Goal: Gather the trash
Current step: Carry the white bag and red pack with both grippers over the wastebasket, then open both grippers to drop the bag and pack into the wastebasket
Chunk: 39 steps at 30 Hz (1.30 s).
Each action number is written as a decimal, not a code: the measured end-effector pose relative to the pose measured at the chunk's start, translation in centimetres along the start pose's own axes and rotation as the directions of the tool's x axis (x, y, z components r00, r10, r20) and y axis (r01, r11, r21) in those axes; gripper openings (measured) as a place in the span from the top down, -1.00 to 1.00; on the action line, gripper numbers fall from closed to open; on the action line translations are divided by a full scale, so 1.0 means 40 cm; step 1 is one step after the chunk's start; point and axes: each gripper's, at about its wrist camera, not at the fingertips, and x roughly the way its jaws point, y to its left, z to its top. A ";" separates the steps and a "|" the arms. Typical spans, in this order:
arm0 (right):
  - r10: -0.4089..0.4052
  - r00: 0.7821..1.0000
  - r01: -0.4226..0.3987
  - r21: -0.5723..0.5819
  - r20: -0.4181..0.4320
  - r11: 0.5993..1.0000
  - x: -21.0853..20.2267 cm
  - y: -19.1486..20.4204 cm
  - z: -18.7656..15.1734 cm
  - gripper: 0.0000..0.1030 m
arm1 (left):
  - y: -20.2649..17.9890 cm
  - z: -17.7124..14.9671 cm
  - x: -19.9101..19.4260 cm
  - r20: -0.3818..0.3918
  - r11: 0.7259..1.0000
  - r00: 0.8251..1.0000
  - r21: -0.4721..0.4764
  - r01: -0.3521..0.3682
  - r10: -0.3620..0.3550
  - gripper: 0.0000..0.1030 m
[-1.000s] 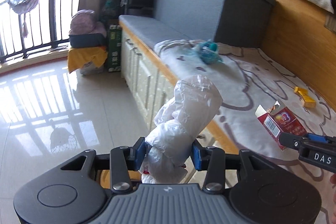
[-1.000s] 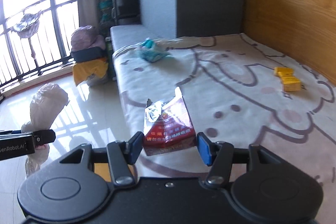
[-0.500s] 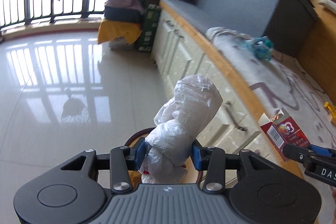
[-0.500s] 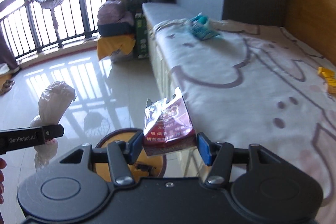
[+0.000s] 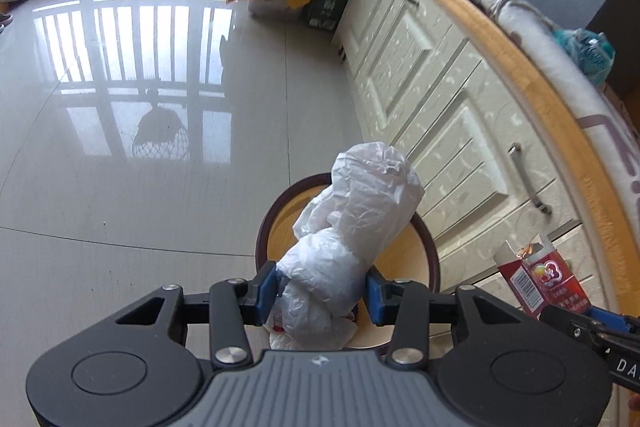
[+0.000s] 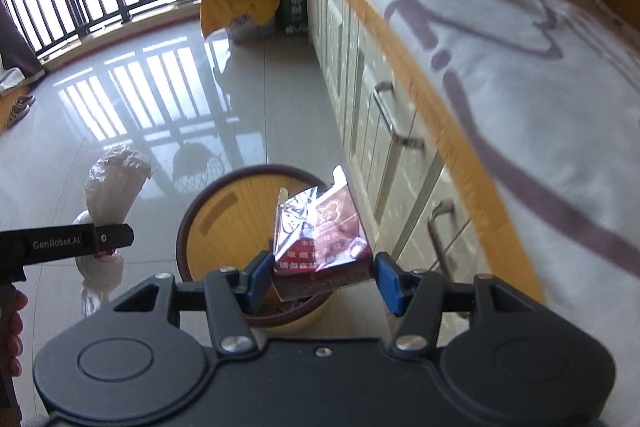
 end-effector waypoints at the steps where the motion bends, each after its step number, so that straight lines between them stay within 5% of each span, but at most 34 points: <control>1: 0.004 1.000 -0.003 0.004 -0.012 1.000 0.011 0.000 -0.002 -0.09 | -0.002 0.004 0.016 -0.009 1.000 1.000 0.007 -0.004 0.005 0.12; 11: 0.051 0.992 -0.044 0.065 -0.112 0.997 0.129 0.002 -0.012 -0.10 | -0.020 0.034 0.192 -0.105 0.995 0.995 0.102 0.015 -0.005 0.12; 22: 0.087 0.983 -0.075 0.080 -0.164 0.994 0.200 0.005 -0.008 -0.10 | -0.089 0.093 0.366 -0.149 0.954 0.986 0.278 0.110 -0.071 0.04; 26: 0.101 0.978 -0.082 0.108 -0.181 0.991 0.224 -0.007 0.000 -0.10 | -0.082 0.117 0.397 -0.134 0.952 0.989 0.286 0.105 -0.069 -0.82; 39: 0.198 0.953 -0.174 0.122 -0.229 0.977 0.300 0.041 0.012 -0.13 | 0.012 0.095 0.369 -0.148 0.977 0.989 0.205 0.053 -0.023 -1.00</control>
